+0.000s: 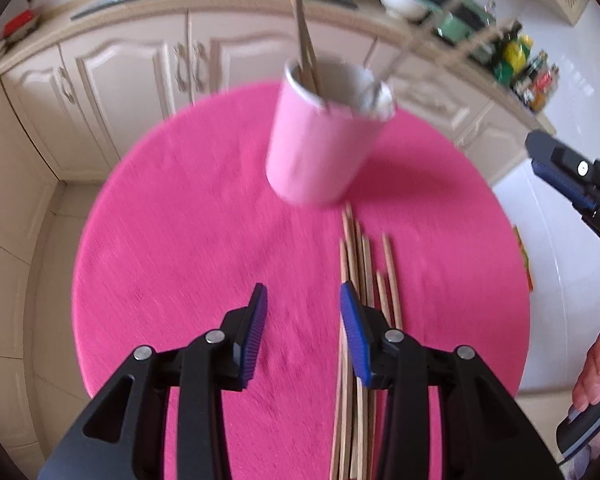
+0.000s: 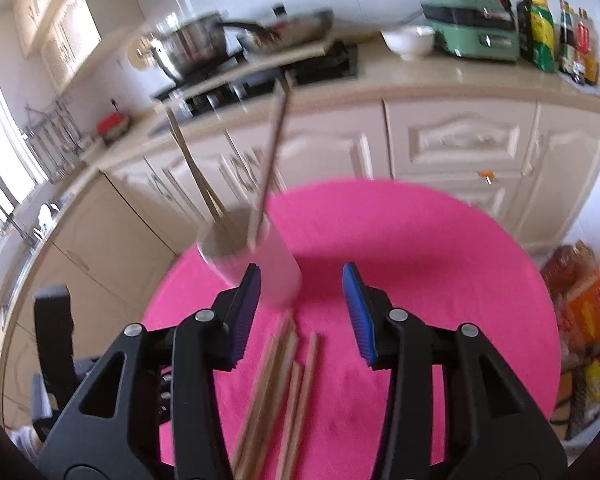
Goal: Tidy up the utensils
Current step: 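Grasp another chopstick with the left tool while the right tool moves back to the chopsticks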
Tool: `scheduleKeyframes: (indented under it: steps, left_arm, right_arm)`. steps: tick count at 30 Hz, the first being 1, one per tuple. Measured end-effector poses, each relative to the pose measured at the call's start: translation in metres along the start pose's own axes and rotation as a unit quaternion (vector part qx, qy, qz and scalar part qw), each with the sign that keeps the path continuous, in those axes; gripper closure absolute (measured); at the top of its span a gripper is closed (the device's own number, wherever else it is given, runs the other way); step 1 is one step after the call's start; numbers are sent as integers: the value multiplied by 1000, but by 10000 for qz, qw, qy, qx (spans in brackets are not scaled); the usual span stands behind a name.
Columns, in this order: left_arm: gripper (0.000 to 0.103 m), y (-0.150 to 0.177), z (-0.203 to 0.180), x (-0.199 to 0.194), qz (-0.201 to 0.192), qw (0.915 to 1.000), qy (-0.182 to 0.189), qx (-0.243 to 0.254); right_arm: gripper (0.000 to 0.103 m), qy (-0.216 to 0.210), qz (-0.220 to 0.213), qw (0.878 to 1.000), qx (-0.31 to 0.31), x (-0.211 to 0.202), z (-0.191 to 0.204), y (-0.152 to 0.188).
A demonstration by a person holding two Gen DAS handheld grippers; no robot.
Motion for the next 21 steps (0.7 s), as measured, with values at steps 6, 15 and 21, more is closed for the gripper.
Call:
scheduleKeyframes:
  steps: [6, 15, 21]
  left_arm:
    - [65, 31, -16, 18, 469, 9985, 18, 281]
    - [65, 48, -25, 43, 908, 9947, -159, 463]
    - [65, 48, -20, 45, 942, 9952, -29, 256]
  right_arm:
    - [60, 187, 649, 9976, 115, 4, -17, 57]
    - [60, 245, 1132, 9930, 227, 7, -27, 93]
    - [60, 216, 1379, 9900, 193, 13, -27, 101]
Point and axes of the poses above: each gripper's, at about its wrist camera, not at the fingertips, and x roughly the way its jaws point, z to its left, y to its underside, the point moved 9 cm from there along x, roughly the way its jaws point, and after that the axes turned 8 degrees about -z, right-handed, at the moved point
